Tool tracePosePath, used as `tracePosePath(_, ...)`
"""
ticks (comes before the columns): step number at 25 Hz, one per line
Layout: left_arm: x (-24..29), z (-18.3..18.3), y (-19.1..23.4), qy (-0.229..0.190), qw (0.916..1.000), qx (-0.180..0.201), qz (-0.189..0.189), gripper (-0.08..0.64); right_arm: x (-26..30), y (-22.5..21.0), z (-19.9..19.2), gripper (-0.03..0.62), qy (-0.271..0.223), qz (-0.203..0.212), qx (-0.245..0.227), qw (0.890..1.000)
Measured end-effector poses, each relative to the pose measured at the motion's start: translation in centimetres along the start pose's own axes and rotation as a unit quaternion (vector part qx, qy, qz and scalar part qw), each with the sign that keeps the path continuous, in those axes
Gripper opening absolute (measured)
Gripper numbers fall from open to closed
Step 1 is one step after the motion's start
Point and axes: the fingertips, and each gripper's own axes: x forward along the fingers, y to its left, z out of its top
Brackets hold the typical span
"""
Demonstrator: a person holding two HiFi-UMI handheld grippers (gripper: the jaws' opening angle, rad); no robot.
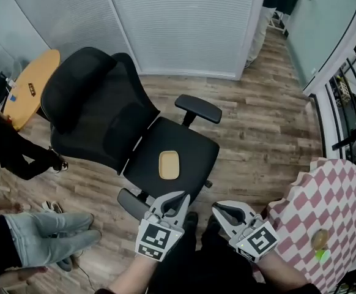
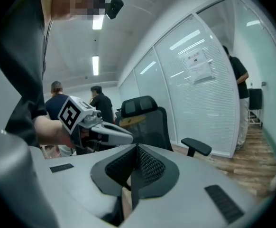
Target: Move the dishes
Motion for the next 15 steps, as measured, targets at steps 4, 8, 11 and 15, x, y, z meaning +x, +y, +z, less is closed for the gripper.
tracePosePath(4,0.1,-4.1,3.9,0.016,0.9979,-0.031,0.054,0.005,4.4,0.4,-3.5,0.026,0.058,0.061,-0.015,0.996)
tracePosePath(8,0.4,-9.4,7.7,0.034,0.9939,-0.069,0.079,0.005,9.4,0.2,-6.1,0.026,0.087,0.093,-0.031,0.991)
tracePosePath(11,0.0,-11.8,10.1,0.025,0.9908,-0.086,0.101,0.005,12.4,-0.8,-8.8,0.026,0.113,0.099,-0.041,0.988)
tracePosePath(15,0.2,-14.1,13.9,0.000,0.9848,-0.137,0.107,0.005,16.7,-2.9,-13.1,0.026,0.140,0.086,-0.048,0.985)
